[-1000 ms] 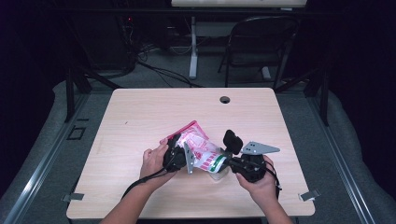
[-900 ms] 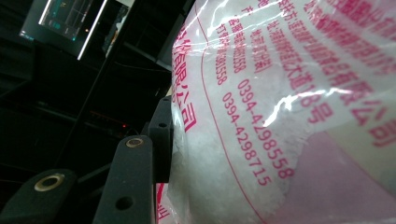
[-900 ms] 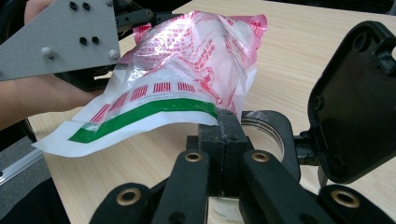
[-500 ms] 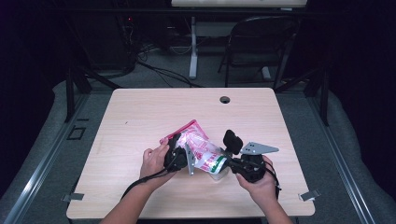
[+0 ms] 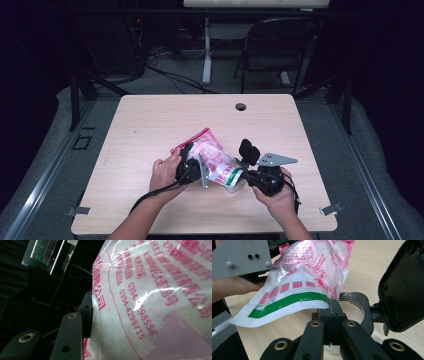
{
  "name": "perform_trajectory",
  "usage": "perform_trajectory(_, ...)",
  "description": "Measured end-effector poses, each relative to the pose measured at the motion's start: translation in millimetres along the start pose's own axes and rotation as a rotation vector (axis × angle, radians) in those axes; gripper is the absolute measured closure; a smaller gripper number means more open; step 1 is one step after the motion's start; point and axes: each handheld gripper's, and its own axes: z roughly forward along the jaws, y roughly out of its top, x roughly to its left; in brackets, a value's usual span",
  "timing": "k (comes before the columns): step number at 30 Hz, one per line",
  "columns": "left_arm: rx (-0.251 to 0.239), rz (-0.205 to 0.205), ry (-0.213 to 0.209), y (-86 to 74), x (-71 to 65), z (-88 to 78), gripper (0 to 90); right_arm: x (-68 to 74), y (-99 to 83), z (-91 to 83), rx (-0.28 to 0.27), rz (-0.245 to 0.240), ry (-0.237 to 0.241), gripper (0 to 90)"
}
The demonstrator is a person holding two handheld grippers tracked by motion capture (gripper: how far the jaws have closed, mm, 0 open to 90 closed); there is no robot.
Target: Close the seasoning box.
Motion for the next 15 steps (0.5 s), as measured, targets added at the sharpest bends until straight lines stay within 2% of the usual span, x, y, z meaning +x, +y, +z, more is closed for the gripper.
perform_trajectory(10,-0.005,0.01,0.009,0.2,-0.9,-0.2,59.3,-0.1,-1.4,-0.1,0.004,-0.013,-0.003,90.0)
perform_trajectory(15,0.006,0.03,0.013,1.5,-0.3,-1.1,59.3,0.6,-1.6,-0.6,0.002,-0.016,-0.005,90.0)
